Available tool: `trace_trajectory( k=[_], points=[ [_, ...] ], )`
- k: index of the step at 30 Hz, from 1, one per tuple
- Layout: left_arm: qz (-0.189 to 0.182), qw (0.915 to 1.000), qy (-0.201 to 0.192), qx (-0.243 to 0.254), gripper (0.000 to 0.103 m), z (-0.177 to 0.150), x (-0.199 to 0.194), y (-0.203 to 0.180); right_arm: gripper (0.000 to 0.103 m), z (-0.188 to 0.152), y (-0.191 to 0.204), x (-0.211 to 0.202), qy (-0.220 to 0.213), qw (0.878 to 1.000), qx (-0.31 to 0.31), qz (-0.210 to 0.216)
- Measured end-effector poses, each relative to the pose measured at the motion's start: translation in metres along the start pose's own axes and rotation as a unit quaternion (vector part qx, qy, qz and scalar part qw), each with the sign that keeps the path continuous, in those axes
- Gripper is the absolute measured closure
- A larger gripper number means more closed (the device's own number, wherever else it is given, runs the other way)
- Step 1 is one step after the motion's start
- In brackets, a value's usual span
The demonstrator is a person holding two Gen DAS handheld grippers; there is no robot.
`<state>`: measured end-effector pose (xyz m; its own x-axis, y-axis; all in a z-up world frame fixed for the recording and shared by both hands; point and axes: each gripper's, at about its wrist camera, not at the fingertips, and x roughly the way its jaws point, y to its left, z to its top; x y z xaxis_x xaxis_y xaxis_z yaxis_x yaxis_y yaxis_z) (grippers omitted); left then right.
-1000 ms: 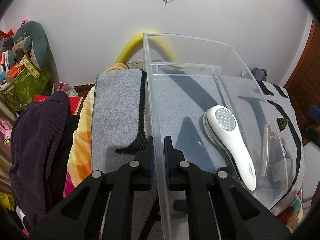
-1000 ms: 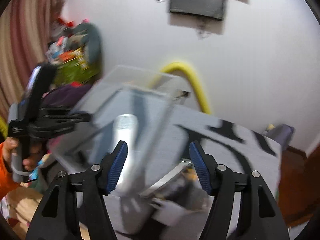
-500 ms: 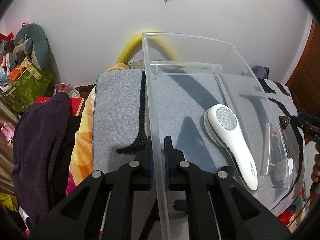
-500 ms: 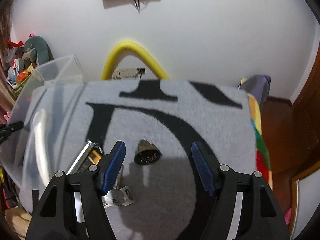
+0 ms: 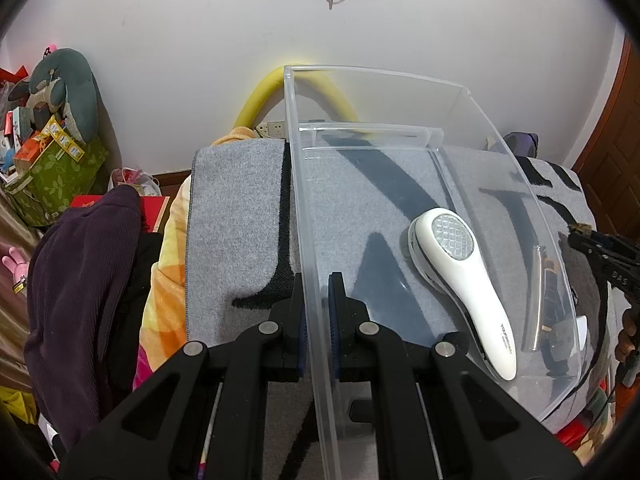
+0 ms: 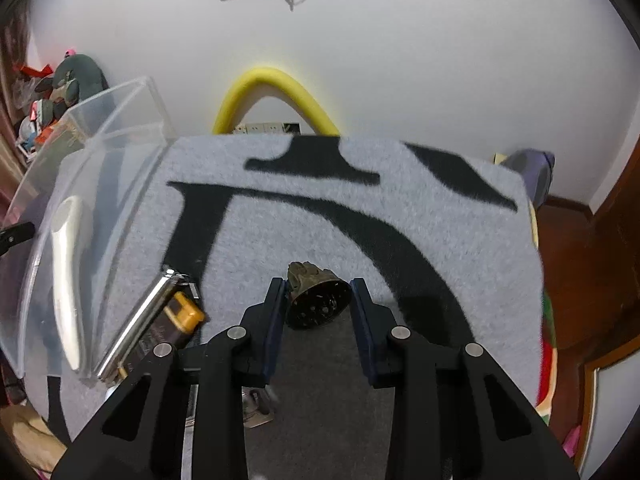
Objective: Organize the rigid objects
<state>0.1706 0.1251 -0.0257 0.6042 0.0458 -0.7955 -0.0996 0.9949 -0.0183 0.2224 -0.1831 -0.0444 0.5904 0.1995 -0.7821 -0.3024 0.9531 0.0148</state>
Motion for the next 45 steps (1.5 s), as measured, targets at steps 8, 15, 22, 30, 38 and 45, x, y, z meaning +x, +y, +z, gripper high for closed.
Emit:
trace_trajectory(
  k=[8,15,22,30,38,45],
  points=[
    [-0.001,1.0,0.0,-0.001,0.095,0.0,0.0,0.0,0.074,0.032,0.032,-0.052,-0.067,0.997,-0.028,0.025],
    [-0.006,1.0,-0.002,-0.004,0.095,0.0,0.0,0.001,0.074,0.067,0.082,-0.079,-0.105,0.991,-0.054,0.07],
    [-0.01,0.9999,-0.002,-0.007,0.095,0.0,0.0,0.004,0.074,0.072,0.139,-0.078,-0.11,0.984,-0.099,0.1],
    [-0.012,0.9999,-0.002,-0.008,0.095,0.0,0.001,0.004,0.074,0.06,0.197,-0.038,-0.051,0.979,-0.155,0.123],
    [-0.017,0.9998,-0.003,-0.009,0.095,-0.001,0.001,0.005,0.073,0.041,0.219,-0.004,0.001,0.97,-0.201,0.138],
    [-0.017,0.9998,-0.003,-0.01,0.095,-0.001,0.001,0.005,0.057,0.039,0.23,0.007,0.016,0.965,-0.227,0.126]
  ],
)
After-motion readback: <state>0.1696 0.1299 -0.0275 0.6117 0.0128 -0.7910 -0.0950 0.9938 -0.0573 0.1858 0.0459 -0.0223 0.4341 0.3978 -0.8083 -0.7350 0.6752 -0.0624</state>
